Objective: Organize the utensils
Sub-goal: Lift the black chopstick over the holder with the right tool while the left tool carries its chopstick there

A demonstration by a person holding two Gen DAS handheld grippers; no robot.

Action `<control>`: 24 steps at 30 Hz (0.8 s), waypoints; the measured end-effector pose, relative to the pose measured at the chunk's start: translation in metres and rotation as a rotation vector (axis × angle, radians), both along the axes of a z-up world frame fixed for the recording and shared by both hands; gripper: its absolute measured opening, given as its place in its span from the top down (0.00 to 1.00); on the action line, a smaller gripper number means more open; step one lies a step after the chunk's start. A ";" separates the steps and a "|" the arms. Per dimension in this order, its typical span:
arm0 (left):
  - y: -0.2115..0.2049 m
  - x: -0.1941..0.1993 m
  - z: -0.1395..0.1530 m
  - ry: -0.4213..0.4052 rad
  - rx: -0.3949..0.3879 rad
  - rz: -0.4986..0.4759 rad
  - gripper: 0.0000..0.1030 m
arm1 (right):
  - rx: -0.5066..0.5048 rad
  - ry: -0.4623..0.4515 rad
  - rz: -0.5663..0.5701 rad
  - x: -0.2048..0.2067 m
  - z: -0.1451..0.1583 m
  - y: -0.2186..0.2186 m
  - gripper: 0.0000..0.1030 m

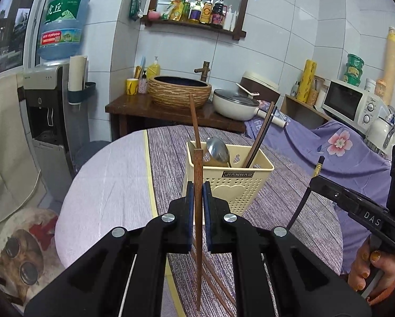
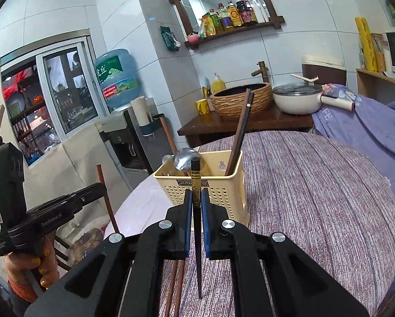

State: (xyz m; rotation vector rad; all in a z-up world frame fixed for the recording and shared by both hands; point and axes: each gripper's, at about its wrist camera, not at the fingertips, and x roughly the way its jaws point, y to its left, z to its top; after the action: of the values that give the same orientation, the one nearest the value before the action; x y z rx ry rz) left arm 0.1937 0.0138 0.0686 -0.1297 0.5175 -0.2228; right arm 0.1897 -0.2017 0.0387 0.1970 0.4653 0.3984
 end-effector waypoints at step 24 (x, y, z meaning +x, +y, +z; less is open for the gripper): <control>-0.010 0.001 0.060 -0.109 0.020 -0.047 0.93 | -0.010 -0.058 0.062 0.010 0.059 0.008 0.93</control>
State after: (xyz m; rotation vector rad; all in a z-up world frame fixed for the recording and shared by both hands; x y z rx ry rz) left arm 0.1950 0.0039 0.1288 -0.0850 0.4151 -0.2692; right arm 0.1997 -0.1937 0.0972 0.1608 0.4170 0.4608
